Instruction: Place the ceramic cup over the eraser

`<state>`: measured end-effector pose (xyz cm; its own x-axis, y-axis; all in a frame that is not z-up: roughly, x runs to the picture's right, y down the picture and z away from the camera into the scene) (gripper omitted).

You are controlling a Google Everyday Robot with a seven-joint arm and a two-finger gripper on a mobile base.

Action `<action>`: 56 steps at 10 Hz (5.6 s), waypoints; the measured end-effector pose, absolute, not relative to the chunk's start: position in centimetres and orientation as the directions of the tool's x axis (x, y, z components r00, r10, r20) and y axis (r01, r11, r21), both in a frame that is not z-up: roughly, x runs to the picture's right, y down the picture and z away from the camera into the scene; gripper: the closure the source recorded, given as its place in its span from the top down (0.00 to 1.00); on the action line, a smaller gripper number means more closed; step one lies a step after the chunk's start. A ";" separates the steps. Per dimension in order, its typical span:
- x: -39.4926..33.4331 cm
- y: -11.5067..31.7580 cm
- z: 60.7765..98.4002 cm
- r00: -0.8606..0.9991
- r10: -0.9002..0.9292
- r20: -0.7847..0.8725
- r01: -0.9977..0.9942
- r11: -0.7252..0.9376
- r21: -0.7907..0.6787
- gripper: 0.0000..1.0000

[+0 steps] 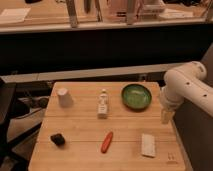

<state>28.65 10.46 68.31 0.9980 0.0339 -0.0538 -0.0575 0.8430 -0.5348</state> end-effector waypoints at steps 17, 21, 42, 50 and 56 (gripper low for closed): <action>28.6 10.6 68.4 0.998 0.035 -0.053 -0.058 0.842 -0.536 0.80; 27.3 9.9 68.8 0.999 0.000 -0.047 -0.025 0.852 -0.523 0.80; 4.3 2.5 74.0 0.936 -0.333 0.112 0.350 0.857 -0.379 0.80; -1.5 0.5 76.6 0.892 -0.415 0.181 0.453 0.831 -0.325 0.80; -6.1 -0.5 78.1 0.848 -0.476 0.232 0.526 0.804 -0.278 0.80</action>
<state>-6.06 -0.50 78.11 0.8485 -0.4756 0.2321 0.5264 0.8036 -0.2776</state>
